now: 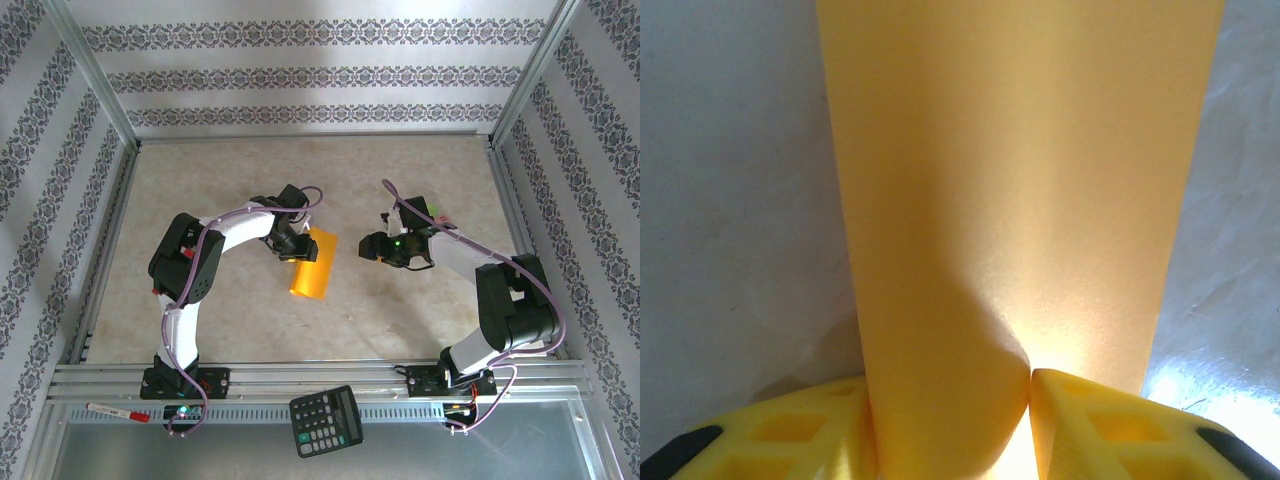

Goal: Fold a paper plane with a square sheet of paper (pick it up from the middle)
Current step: Hold the square sheet of paper at the center of the table.

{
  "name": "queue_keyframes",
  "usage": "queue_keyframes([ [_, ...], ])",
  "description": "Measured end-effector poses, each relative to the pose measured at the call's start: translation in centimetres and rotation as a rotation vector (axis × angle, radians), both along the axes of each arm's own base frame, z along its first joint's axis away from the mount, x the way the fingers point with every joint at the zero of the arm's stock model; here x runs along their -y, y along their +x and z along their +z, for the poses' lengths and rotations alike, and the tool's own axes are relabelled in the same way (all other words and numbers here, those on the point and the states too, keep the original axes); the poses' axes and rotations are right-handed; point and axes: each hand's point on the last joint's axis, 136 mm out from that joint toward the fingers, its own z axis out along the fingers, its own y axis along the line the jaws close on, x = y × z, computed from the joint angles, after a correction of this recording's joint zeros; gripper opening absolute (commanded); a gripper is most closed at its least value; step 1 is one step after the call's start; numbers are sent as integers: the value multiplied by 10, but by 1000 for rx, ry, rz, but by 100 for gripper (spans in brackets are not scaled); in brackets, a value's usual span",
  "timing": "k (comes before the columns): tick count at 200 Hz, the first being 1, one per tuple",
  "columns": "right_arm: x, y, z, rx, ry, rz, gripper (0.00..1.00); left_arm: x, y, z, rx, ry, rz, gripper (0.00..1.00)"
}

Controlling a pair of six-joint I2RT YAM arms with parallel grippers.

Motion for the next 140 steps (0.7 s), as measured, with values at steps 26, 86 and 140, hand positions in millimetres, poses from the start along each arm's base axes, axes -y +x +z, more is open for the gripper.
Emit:
queue_keyframes([
  [26, -7, -2, 0, -8, 10, 7, 53, 0, 0, 0, 0, 0, 0, 43],
  [86, -50, -6, -6, -36, 54, 54, 32, 0, 0, -1, 5, 9, -2, 43],
  [140, -75, -1, -10, -53, 88, 64, 27, 0, 0, -1, 5, 9, -2, 43],
])
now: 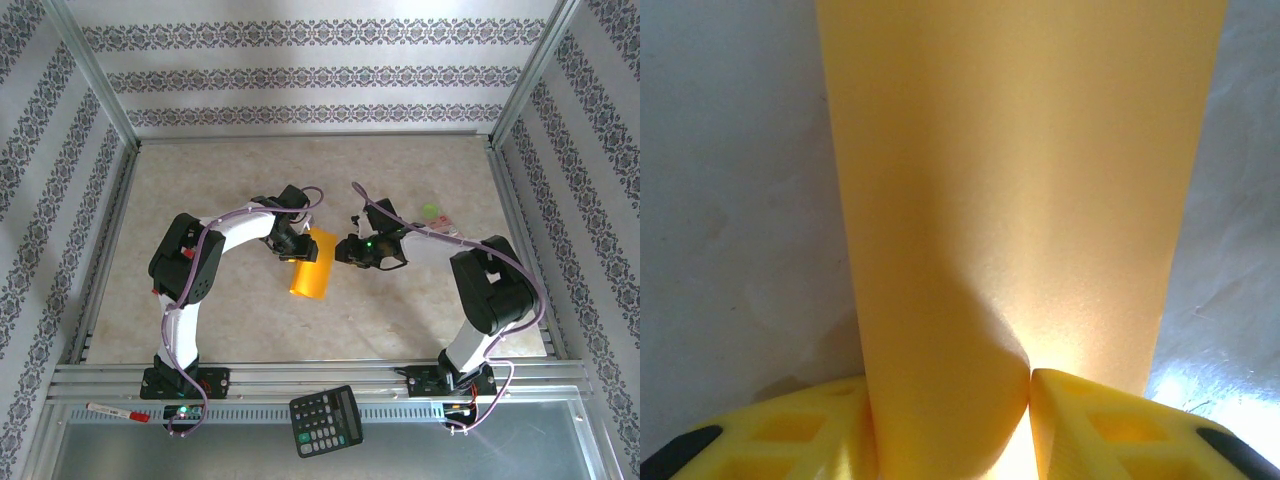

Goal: Fold a paper plane with a square sheet of paper (pick it up from the middle)
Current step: Hold the square sheet of paper at the center of the table.

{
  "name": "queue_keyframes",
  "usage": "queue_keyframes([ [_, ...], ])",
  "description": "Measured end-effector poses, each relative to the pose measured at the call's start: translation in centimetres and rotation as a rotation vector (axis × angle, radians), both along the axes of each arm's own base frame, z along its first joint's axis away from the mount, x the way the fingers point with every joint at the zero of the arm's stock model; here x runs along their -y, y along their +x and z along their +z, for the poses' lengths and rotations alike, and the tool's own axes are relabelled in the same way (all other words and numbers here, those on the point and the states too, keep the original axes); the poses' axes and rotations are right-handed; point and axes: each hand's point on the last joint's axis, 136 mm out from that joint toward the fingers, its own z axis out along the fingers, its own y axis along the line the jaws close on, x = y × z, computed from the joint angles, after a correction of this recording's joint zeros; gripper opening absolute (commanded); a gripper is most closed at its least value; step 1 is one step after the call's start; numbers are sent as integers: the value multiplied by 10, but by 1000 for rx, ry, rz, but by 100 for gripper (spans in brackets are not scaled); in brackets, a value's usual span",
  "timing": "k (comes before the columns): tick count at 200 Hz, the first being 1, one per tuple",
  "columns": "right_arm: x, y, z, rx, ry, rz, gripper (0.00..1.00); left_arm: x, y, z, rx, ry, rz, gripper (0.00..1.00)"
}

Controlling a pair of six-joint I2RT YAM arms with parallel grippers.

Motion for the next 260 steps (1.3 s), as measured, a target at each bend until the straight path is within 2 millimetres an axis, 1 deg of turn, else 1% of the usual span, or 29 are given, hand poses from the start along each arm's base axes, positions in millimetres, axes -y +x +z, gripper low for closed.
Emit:
queue_keyframes([
  [82, -12, -1, -3, -13, 23, 2, 25, 0, 0, 0, -1, 0, 0, 43],
  [141, -15, 1, -3, -18, 42, -7, 22, 0, 0, -1, -2, 1, 1, 44],
  [197, -25, -2, -12, -46, 47, 0, 19, 0, 0, -1, -3, 0, 7, 44],
  [260, -28, 1, -17, -61, 50, -8, 17, 0, 0, -1, -3, 1, 8, 43],
])
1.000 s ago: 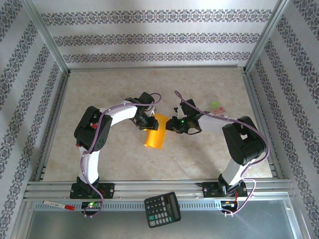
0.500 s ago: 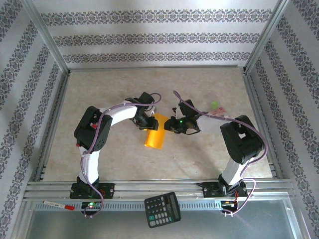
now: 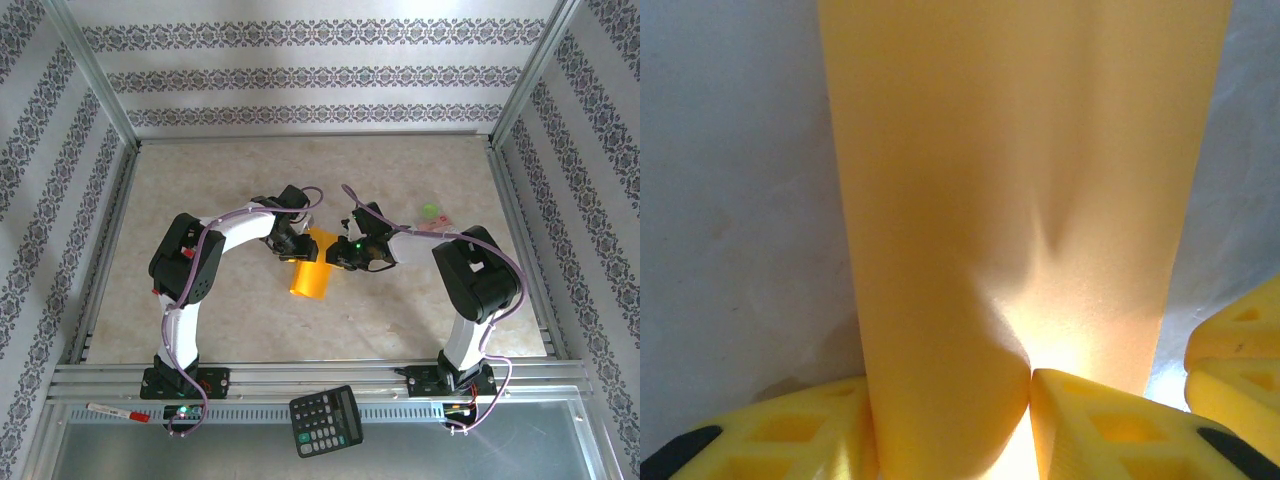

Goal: Fold a paper plane with a square sheet of paper (pick it up from the middle)
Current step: Hold the square sheet of paper at the center of the table.

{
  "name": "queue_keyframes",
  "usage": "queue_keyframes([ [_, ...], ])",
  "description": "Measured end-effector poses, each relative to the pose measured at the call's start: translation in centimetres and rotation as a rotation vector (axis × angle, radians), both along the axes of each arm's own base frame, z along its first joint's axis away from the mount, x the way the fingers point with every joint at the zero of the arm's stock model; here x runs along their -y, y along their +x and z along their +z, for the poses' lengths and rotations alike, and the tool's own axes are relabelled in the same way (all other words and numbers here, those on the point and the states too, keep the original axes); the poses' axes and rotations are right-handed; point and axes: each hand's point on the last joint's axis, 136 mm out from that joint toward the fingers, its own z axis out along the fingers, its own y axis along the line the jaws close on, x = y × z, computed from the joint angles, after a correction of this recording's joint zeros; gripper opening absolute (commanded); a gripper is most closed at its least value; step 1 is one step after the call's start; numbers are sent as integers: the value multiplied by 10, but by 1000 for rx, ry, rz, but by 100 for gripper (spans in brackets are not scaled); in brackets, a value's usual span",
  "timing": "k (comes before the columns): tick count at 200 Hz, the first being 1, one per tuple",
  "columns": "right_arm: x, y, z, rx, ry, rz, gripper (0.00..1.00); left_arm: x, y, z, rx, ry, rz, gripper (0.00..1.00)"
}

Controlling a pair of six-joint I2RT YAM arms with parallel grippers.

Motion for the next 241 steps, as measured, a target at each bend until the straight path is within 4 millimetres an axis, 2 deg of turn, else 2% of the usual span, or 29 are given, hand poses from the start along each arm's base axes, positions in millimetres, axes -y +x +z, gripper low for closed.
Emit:
queue_keyframes([
  [110, -5, 1, -11, -22, -4, 8, 15, 0, 0, -1, 1, 2, 1, 43],
  [241, 1, -3, -21, -48, -39, 1, 12, 0, 0, 0, 3, 0, 1, 45],
])
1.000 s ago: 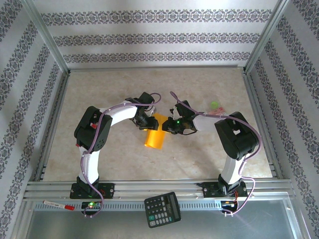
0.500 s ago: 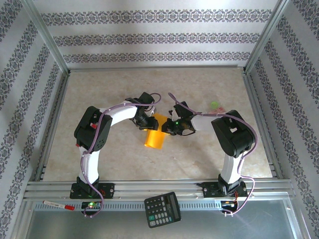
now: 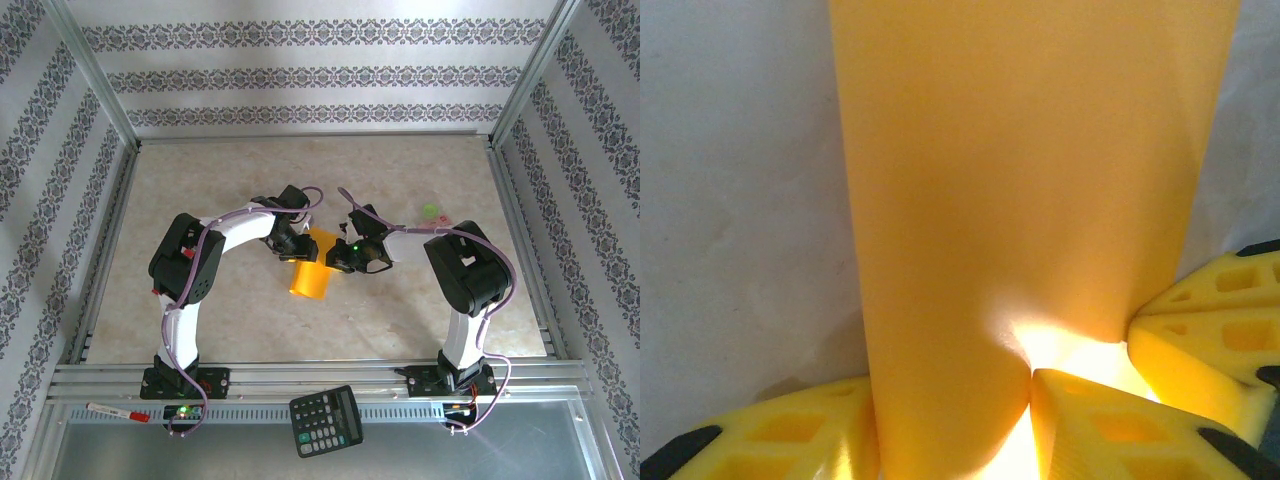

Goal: Fold a paper plane with a square sheet of paper (pick it up from the middle)
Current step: Hold the square sheet of paper at the center of the table, then first fold the square sheet of paper in half at the center of the table.

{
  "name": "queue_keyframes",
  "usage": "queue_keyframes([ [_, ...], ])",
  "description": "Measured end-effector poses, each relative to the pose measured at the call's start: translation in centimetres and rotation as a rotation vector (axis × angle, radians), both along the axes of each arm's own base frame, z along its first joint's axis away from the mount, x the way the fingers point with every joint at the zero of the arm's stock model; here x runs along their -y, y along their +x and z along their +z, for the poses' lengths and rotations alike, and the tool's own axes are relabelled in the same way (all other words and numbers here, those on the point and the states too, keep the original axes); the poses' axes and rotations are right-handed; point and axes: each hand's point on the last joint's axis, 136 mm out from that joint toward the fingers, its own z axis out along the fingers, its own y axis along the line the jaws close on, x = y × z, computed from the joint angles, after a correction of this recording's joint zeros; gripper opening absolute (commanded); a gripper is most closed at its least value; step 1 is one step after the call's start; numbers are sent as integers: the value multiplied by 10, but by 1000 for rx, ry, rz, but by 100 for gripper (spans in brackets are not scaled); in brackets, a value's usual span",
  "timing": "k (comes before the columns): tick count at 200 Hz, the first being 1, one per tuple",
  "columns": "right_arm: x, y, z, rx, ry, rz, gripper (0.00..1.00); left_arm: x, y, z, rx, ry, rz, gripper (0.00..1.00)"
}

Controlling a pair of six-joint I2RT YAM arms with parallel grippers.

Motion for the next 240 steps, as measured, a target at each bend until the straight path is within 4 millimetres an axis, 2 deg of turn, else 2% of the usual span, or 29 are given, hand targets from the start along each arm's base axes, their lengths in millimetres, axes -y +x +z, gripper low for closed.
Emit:
queue_keyframes([
  [101, 0, 0, -1, 3, 1, 7, 9, 4, -1, 7, 19, -19, 9, 56],
  [131, -1, 0, -1, 1, 5, 9, 9, -4, -1, 10, 47, 9, 23, 61],
  [155, -1, 0, -1, 1, 5, 9, 8, -8, -1, 22, 74, 6, 42, 62],
  [181, -1, 0, -1, 1, 6, 10, 8, -3, -1, 46, 107, -54, 64, 55],
  [201, -1, 0, -1, 2, 6, 10, 8, 8, 1, 60, 118, -130, 76, 44],
  [223, -1, 0, -1, 2, 7, 10, 7, 19, 0, 64, 103, -204, 77, 31],
  [240, -1, 0, -1, 2, 7, 10, 7, 25, -1, 61, 78, -233, 77, 26],
])
